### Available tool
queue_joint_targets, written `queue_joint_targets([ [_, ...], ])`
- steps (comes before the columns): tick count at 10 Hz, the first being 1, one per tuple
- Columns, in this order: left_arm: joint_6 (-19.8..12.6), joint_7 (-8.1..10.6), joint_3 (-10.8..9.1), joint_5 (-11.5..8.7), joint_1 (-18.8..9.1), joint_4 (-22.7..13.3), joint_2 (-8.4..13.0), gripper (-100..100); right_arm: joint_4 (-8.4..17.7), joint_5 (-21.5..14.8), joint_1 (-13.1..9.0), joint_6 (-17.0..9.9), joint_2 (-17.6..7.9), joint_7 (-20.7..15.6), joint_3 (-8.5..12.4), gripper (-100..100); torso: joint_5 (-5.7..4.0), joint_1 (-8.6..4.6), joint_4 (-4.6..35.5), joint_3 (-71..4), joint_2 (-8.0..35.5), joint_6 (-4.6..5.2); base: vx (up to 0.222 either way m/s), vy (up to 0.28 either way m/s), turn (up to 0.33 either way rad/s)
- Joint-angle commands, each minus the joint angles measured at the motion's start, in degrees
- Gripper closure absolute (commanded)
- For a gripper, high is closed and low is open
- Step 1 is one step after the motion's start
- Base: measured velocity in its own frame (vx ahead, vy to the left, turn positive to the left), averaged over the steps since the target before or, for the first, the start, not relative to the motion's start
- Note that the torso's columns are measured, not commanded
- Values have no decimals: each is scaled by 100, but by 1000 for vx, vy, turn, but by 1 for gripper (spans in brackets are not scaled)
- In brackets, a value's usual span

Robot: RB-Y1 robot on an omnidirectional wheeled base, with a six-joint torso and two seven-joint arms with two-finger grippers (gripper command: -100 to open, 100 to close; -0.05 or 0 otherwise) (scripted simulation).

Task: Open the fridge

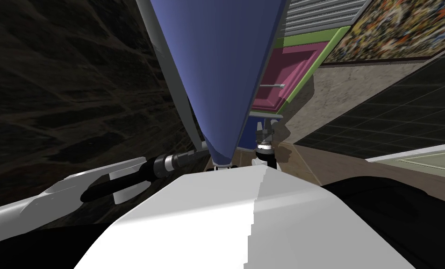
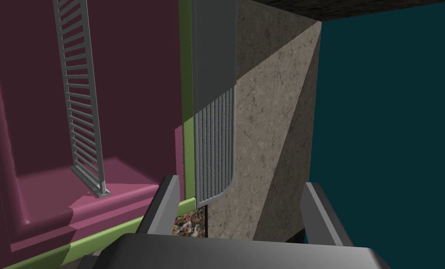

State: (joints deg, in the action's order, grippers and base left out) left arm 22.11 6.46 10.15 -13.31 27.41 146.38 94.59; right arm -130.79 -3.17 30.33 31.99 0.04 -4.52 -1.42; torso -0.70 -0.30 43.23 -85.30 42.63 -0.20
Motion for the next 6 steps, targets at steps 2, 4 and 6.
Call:
queue_joint_targets([
  [2,94,34,-78,-45,-222,63,-58,-100,0,0,0,0,0,0,0,0,6,0,-3,4,-4,7,2,3,-6],
  [4,94,34,-78,-45,-222,63,-58,-100,0,0,-1,0,0,0,0,0,18,4,3,11,0,20,-5,1,-5],
  [6,95,86,-162,-126,-264,110,20,-100,0,0,0,0,0,0,0,0,-4,-2,19,-9,3,2,5,-10,55],
])
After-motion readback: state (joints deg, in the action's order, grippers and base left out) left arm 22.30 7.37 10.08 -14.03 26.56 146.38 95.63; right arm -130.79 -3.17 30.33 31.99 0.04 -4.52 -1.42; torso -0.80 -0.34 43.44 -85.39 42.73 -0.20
